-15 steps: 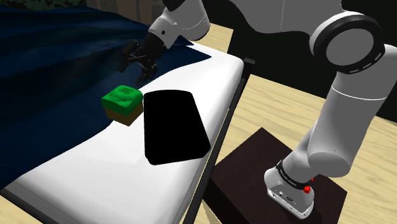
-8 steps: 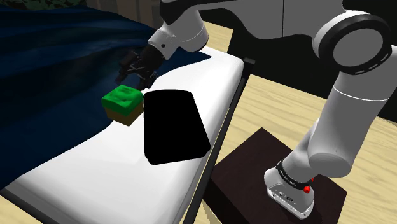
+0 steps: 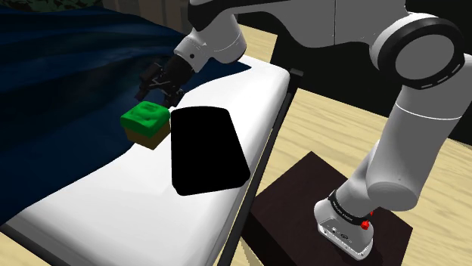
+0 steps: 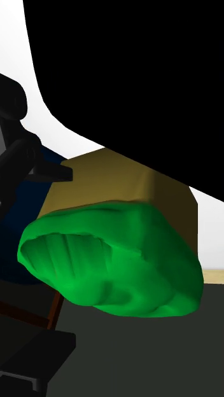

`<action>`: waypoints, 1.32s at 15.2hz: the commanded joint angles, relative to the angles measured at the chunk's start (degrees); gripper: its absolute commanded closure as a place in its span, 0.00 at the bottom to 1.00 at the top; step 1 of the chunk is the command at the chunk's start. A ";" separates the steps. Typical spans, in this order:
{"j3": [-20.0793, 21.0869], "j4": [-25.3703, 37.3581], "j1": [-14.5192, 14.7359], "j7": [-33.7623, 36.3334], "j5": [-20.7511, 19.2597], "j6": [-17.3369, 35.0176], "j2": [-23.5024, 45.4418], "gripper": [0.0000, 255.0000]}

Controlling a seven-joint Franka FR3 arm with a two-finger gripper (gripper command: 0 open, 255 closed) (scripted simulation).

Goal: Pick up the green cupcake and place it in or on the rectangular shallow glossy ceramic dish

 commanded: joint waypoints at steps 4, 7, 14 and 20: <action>0.00 -0.05 -0.01 -0.02 0.01 -0.01 -0.04 1.00; 0.01 -0.38 -0.04 -0.15 0.10 0.04 -0.26 1.00; -0.14 1.41 -0.06 2.11 -0.79 -1.44 -0.98 1.00; -0.32 3.90 -0.16 5.29 -1.94 -3.70 -2.16 1.00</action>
